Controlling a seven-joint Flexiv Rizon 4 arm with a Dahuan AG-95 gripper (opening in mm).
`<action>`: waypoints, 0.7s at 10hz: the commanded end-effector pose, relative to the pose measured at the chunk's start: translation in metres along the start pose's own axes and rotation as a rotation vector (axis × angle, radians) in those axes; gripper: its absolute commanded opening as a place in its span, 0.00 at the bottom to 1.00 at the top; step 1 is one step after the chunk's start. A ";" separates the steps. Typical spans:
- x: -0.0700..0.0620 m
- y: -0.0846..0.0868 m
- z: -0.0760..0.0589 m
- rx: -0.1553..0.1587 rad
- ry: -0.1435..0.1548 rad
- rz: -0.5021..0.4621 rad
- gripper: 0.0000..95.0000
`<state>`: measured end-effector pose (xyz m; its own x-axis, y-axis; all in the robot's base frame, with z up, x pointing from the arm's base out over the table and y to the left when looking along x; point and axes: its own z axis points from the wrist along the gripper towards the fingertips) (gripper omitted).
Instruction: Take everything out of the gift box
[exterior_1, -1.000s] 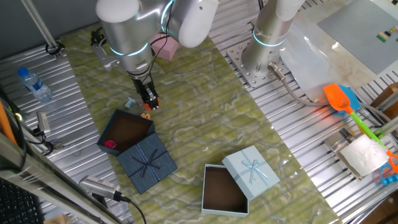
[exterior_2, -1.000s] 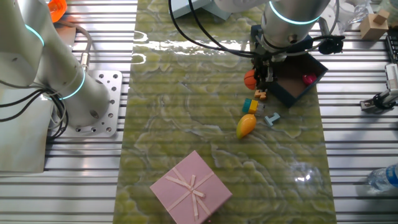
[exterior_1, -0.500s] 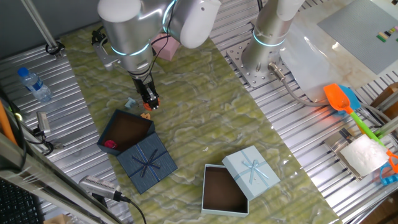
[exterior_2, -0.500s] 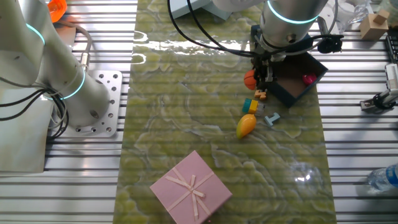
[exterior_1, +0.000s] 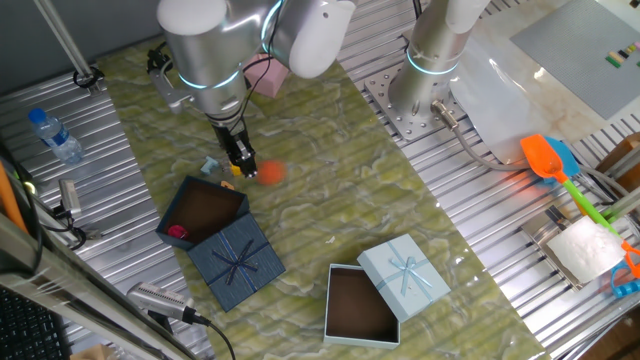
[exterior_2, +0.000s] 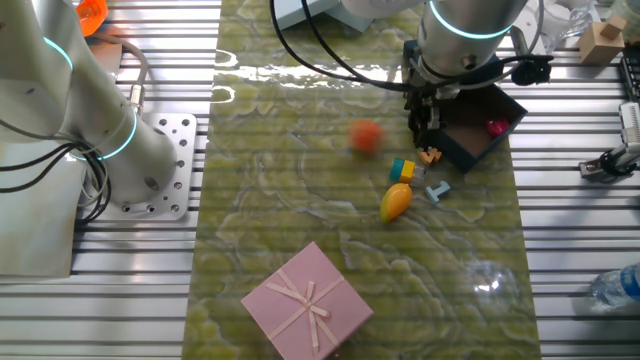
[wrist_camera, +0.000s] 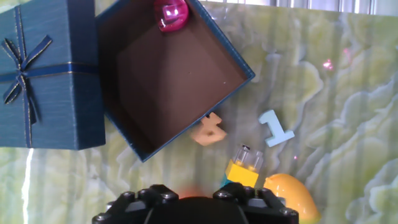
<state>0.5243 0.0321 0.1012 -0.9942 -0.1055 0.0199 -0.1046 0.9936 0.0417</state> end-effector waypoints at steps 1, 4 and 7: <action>0.000 0.000 0.000 0.002 -0.001 -0.001 0.80; 0.000 0.000 0.000 0.013 -0.004 0.002 0.80; 0.000 0.000 0.000 0.019 -0.006 0.004 0.80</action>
<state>0.5238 0.0320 0.1010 -0.9947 -0.1014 0.0163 -0.1010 0.9946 0.0220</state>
